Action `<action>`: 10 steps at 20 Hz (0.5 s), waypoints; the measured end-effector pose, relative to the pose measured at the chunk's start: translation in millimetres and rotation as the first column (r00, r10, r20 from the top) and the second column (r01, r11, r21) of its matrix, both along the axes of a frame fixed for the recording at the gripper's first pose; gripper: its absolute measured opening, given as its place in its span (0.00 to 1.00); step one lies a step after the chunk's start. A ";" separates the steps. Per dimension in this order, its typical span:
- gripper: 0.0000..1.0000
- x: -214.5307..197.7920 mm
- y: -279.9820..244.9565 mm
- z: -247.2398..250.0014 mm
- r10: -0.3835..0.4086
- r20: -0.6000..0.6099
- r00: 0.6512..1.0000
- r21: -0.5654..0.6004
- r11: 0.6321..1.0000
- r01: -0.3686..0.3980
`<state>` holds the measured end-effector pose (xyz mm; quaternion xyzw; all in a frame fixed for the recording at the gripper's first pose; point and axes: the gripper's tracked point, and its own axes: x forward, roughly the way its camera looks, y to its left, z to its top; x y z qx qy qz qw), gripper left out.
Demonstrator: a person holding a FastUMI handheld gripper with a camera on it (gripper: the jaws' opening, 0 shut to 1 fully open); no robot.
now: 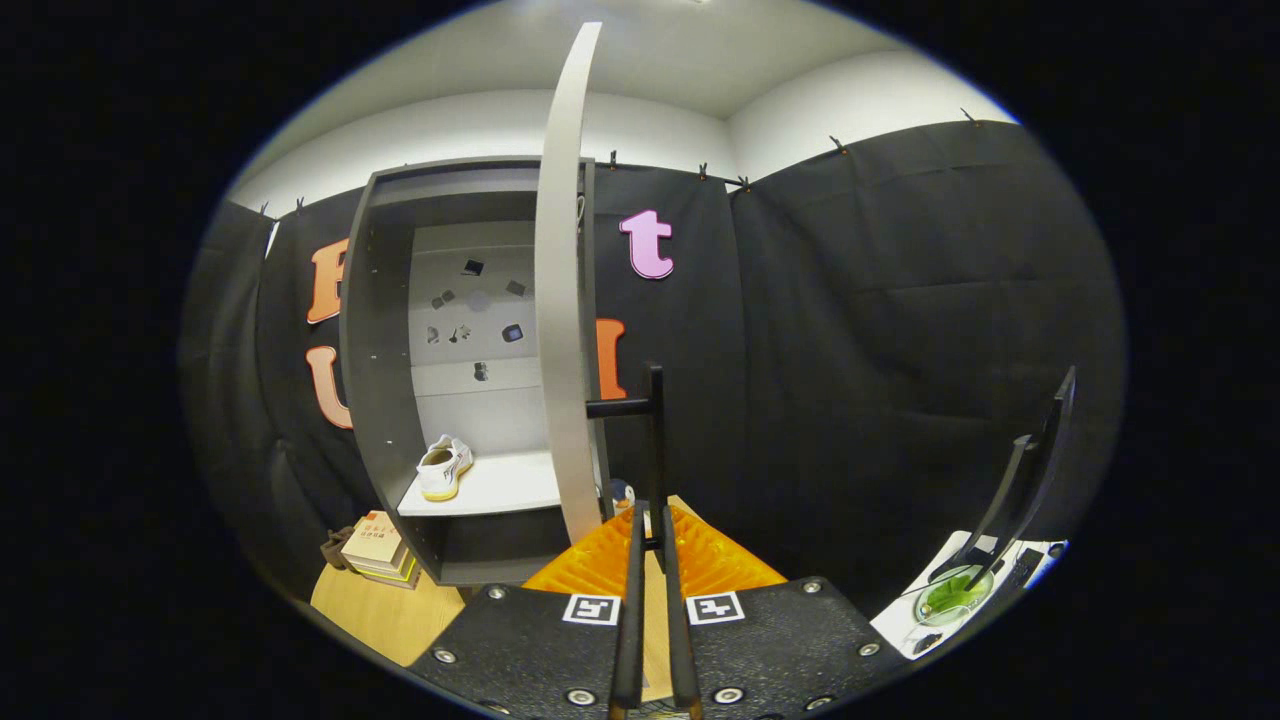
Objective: Open the shoe cabinet door, grab the shoes and put them into the shoe cabinet, then close the shoe cabinet door.
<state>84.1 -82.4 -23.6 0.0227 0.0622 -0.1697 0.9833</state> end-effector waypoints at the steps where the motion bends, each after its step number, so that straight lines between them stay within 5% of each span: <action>1: 0.08 -2.9 -2.8 -1.8 -0.009 -0.005 1.000 -0.003 1.000 0.009; 10: 0.06 -22.2 -10.7 2.2 -0.050 -0.011 0.999 -0.018 0.999 0.050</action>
